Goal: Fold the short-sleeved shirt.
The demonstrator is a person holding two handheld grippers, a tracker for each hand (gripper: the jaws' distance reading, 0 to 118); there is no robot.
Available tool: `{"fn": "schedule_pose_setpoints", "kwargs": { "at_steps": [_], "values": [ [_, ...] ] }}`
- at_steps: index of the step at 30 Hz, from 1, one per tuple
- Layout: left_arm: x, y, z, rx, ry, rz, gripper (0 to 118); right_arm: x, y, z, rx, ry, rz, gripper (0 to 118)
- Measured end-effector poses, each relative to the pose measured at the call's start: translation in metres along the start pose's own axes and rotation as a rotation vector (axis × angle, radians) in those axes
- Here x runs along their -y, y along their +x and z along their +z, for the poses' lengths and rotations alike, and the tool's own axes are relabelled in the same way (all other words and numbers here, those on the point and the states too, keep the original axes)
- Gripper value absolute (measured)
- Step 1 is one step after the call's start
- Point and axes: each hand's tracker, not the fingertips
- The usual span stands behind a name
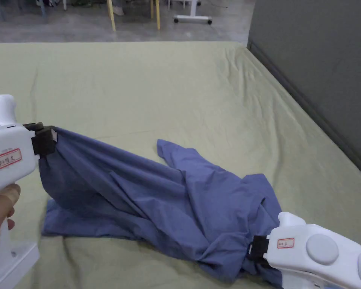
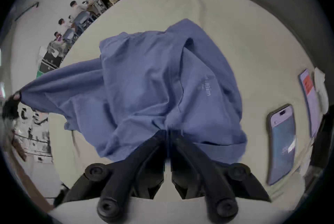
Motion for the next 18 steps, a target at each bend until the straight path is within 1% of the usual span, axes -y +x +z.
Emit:
{"fn": "schedule_pose_setpoints", "kwargs": {
  "at_steps": [1, 2, 3, 4, 5, 6, 8, 9, 11, 14, 16, 18],
  "values": [
    [0.0, -0.003, 0.007, -0.004, -0.002, 0.018, 0, 0.001, -0.003, 0.008, 0.011, 0.013, 0.034, 6],
    [0.0, -0.006, 0.014, 0.002, -0.011, 0.05, 0, 0.002, -0.011, 0.017, 0.035, 0.045, 0.135, 6],
    [-0.001, -0.011, 0.023, -0.001, -0.002, 0.081, 0, 0.004, -0.023, 0.031, 0.087, 0.096, 0.28, 6],
    [-0.003, -0.016, 0.032, -0.008, 0.014, 0.101, 0, 0.006, -0.038, 0.047, 0.137, 0.158, 0.401, 6],
    [-0.007, -0.023, 0.042, -0.018, 0.037, 0.121, 0, 0.005, -0.051, 0.066, 0.182, 0.23, 0.506, 6],
    [-0.013, -0.029, 0.052, -0.032, 0.062, 0.143, 0, 0.0, -0.059, 0.084, 0.178, 0.298, 0.55, 6],
    [-0.027, -0.04, 0.067, -0.044, 0.114, 0.18, 0, -0.024, -0.069, 0.116, 0.16, 0.393, 0.55, 6],
    [-0.038, -0.045, 0.074, -0.057, 0.138, 0.198, 0, -0.039, -0.078, 0.133, 0.156, 0.449, 0.568, 6],
    [-0.057, -0.054, 0.087, -0.08, 0.171, 0.228, 0, -0.066, -0.092, 0.159, 0.12, 0.537, 0.567, 5],
    [-0.089, -0.075, 0.108, -0.097, 0.252, 0.317, 0, -0.106, -0.119, 0.192, 0.136, 0.637, 0.622, 5],
    [-0.111, -0.089, 0.122, -0.148, 0.293, 0.361, 0, -0.128, -0.137, 0.212, 0.171, 0.702, 0.66, 5],
    [-0.129, -0.099, 0.13, -0.164, 0.326, 0.406, 0, -0.149, -0.153, 0.23, 0.165, 0.75, 0.673, 5]
  ]
}}
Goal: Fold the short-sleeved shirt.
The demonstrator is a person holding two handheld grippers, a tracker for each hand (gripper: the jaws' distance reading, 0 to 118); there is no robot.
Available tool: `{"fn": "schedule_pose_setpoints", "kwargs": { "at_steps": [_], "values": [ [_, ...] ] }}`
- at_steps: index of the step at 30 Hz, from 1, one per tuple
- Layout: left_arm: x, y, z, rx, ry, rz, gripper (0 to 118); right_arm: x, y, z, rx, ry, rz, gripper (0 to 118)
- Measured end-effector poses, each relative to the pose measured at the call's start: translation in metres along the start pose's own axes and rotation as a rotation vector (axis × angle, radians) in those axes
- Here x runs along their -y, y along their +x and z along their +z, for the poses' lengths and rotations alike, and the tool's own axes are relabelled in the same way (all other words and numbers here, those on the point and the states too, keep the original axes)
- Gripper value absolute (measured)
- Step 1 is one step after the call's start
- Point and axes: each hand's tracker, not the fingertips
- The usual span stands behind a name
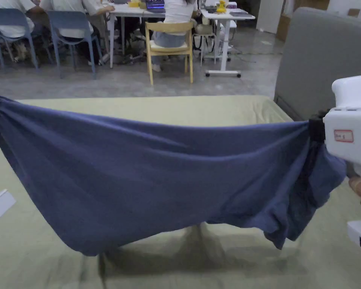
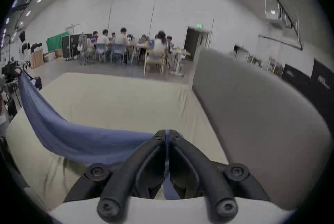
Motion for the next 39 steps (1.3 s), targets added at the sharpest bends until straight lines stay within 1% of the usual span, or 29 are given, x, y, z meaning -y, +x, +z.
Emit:
{"fn": "schedule_pose_setpoints", "kwargs": {
  "at_steps": [1, 3, 6, 8, 10, 12, 15, 19, 21, 24, 26, 28, 29, 30, 31, 32, 34, 39],
  "values": [
    [-0.014, 0.002, 0.0, 0.007, 0.018, 0.003, 0, -0.019, 0.003, -0.004, -0.013, 0.001, -0.004, 5],
    [-0.035, 0.013, -0.005, -0.009, 0.042, -0.043, 0, -0.05, 0.004, -0.008, -0.021, 0.023, -0.007, 5],
    [-0.065, 0.027, -0.025, -0.019, 0.066, -0.121, 0, -0.094, 0.0, -0.024, 0.035, 0.057, 0.079, 5],
    [-0.079, 0.036, -0.045, -0.085, 0.053, -0.185, 0, -0.119, 0.003, -0.037, 0.01, 0.034, 0.055, 5],
    [-0.09, 0.039, -0.062, -0.084, 0.046, -0.188, 0, -0.141, 0.007, -0.053, -0.028, -0.003, 0.021, 5],
    [-0.098, 0.041, -0.073, -0.085, 0.044, -0.192, 0, -0.155, 0.007, -0.066, -0.025, -0.022, 0.029, 5],
    [-0.102, 0.044, -0.087, -0.084, 0.021, -0.201, 0, -0.165, 0.002, -0.085, -0.047, -0.047, 0.049, 5],
    [-0.088, 0.036, -0.1, -0.089, -0.005, -0.207, 0, -0.158, -0.007, -0.106, -0.056, -0.071, 0.045, 5],
    [-0.071, 0.023, -0.105, -0.08, -0.04, -0.19, 0, -0.14, -0.014, -0.115, -0.075, -0.085, 0.027, 5],
    [-0.033, -0.005, -0.112, -0.102, -0.127, -0.188, 0, -0.089, -0.029, -0.126, -0.118, -0.15, 0.08, 5],
    [0.003, -0.026, -0.107, -0.098, -0.181, -0.205, 0, -0.042, -0.038, -0.127, -0.135, -0.206, 0.072, 5],
    [0.041, -0.049, -0.102, -0.134, -0.233, -0.269, 0, 0.009, -0.043, -0.128, -0.156, -0.271, 0.043, 5],
    [0.061, -0.06, -0.095, -0.147, -0.275, -0.302, 0, 0.036, -0.047, -0.125, -0.164, -0.3, 0.051, 5],
    [0.079, -0.071, -0.087, -0.149, -0.293, -0.288, 0, 0.059, -0.052, -0.119, -0.17, -0.317, 0.069, 5],
    [0.098, -0.083, -0.074, -0.132, -0.324, -0.273, 0, 0.085, -0.056, -0.111, -0.17, -0.344, 0.105, 5],
    [0.114, -0.096, -0.06, -0.114, -0.344, -0.245, 0, 0.107, -0.057, -0.101, -0.168, -0.359, 0.108, 5],
    [0.143, -0.119, -0.03, -0.112, -0.374, -0.185, 0, 0.152, -0.054, -0.087, -0.192, -0.41, 0.081, 5],
    [0.202, -0.156, 0.03, -0.158, -0.501, -0.198, 0, 0.237, -0.052, -0.034, -0.242, -0.553, 0.035, 5]
  ]
}}
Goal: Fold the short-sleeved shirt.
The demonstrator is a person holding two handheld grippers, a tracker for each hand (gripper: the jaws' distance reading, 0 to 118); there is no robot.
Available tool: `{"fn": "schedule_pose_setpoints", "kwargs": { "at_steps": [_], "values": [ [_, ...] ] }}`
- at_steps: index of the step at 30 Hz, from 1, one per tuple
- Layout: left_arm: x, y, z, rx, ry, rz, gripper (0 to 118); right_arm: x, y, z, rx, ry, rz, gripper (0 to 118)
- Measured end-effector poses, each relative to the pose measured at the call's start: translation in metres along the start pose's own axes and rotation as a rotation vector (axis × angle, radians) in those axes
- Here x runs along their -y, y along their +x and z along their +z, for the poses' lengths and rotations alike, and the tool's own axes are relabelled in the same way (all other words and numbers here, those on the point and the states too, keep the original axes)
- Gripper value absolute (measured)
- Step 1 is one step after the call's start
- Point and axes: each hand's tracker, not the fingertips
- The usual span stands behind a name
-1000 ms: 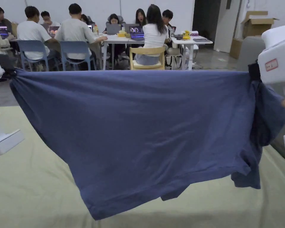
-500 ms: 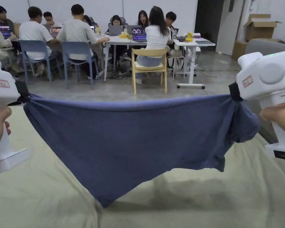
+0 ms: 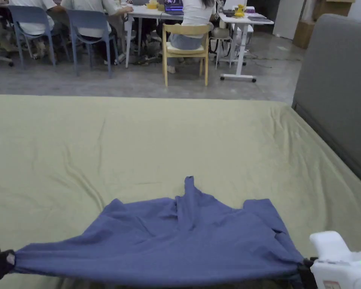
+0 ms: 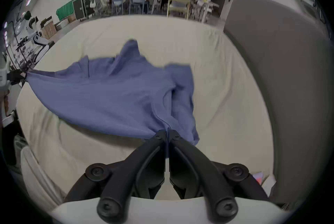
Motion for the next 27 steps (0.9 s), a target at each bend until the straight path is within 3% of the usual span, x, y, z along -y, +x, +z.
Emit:
{"fn": "schedule_pose_setpoints", "kwargs": {
  "at_steps": [4, 6, 10, 14, 17, 19, 20, 21, 22, 23, 24, 25, 26, 27],
  "values": [
    [0.052, -0.012, 0.003, -0.016, -0.098, -0.022, 0, 0.057, -0.012, 0.001, -0.001, -0.083, 0.004, 4],
    [0.07, -0.018, 0.005, -0.031, -0.123, -0.024, 0, 0.079, -0.014, 0.002, 0.047, -0.14, 0.03, 4],
    [0.09, -0.023, -0.011, -0.025, -0.209, 0.006, 0, 0.103, 0.0, -0.004, 0.0, -0.186, -0.076, 4],
    [0.102, -0.017, -0.049, -0.106, -0.281, -0.068, 0, 0.104, -0.001, -0.022, 0.012, -0.185, -0.067, 4],
    [0.104, -0.022, -0.063, -0.11, -0.271, 0.004, 0, 0.101, -0.006, -0.028, 0.016, -0.178, -0.073, 4],
    [0.093, -0.023, -0.051, -0.087, -0.244, 0.072, 0, 0.087, -0.012, -0.002, -0.024, -0.035, -0.111, 4],
    [0.086, -0.025, -0.035, -0.072, -0.204, 0.092, 37, 0.079, -0.014, 0.016, -0.021, 0.06, -0.122, 4],
    [0.077, -0.024, -0.017, -0.041, -0.114, 0.128, 96, 0.07, -0.018, 0.036, -0.011, 0.166, -0.123, 5],
    [0.068, -0.022, 0.005, 0.018, -0.023, 0.166, 118, 0.062, -0.024, 0.062, -0.003, 0.281, -0.099, 24],
    [0.06, -0.019, 0.036, 0.131, 0.059, 0.17, 118, 0.055, -0.028, 0.084, -0.003, 0.354, -0.075, 84],
    [0.05, -0.018, 0.057, 0.128, 0.172, 0.202, 118, 0.046, -0.035, 0.103, 0.012, 0.413, -0.062, 118],
    [0.047, -0.013, 0.077, 0.15, 0.24, 0.172, 118, 0.038, -0.042, 0.113, 0.033, 0.42, -0.069, 118],
    [0.045, -0.008, 0.093, 0.125, 0.284, 0.135, 118, 0.035, -0.048, 0.132, 0.006, 0.551, -0.064, 118],
    [0.045, 0.0, 0.107, 0.094, 0.317, 0.103, 118, 0.024, -0.056, 0.136, -0.016, 0.493, -0.09, 118]
  ]
}}
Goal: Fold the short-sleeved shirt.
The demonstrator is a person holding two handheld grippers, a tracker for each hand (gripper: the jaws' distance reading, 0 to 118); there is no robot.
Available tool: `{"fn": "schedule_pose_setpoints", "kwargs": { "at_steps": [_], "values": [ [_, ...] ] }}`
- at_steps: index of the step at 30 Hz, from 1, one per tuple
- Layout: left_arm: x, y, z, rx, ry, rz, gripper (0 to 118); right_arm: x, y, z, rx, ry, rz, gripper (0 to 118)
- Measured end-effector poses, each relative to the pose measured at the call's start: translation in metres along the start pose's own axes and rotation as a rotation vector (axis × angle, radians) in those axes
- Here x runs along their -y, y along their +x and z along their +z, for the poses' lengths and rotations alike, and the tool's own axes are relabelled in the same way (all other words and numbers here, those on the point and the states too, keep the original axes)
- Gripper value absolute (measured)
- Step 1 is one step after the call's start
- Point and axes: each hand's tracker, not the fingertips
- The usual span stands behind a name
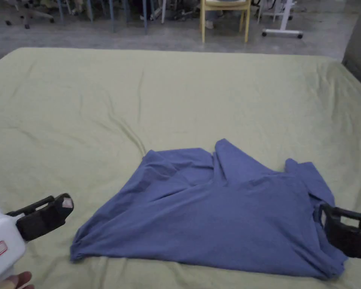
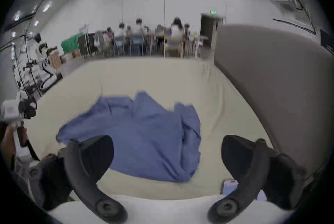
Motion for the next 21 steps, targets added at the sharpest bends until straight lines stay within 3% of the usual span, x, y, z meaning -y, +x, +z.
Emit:
{"fn": "schedule_pose_setpoints", "kwargs": {
  "at_steps": [2, 5, 6, 7, 8, 10, 11, 12, 21],
  "values": [
    [0.035, 0.012, 0.005, -0.059, -0.054, -0.047, 118, -0.004, -0.011, 0.002, -0.058, 0.006, -0.046, 118],
    [0.067, 0.01, -0.009, -0.136, -0.29, -0.085, 116, 0.013, -0.034, -0.014, -0.183, -0.133, -0.082, 118],
    [0.081, 0.005, -0.015, -0.126, -0.349, -0.079, 98, 0.021, -0.04, -0.017, -0.231, -0.17, -0.081, 109],
    [0.089, -0.001, -0.019, -0.079, -0.358, -0.036, 47, 0.026, -0.044, -0.018, -0.266, -0.176, -0.094, 81],
    [0.095, -0.005, -0.024, -0.054, -0.35, 0.008, 0, 0.032, -0.045, -0.021, -0.293, -0.182, -0.101, 7],
    [0.105, 0.003, -0.03, -0.227, -0.361, -0.052, 0, 0.038, -0.056, -0.025, -0.234, -0.173, -0.018, 3],
    [0.107, 0.002, -0.037, -0.224, -0.365, -0.078, 0, 0.04, -0.061, -0.027, -0.176, -0.184, 0.052, 3],
    [0.109, 0.0, -0.045, -0.196, -0.354, -0.073, 0, 0.04, -0.063, -0.031, -0.178, -0.195, 0.101, 3],
    [0.106, -0.021, -0.108, -0.256, -0.391, -0.083, 0, 0.035, -0.044, -0.035, -0.183, -0.176, 0.061, 3]
  ]
}}
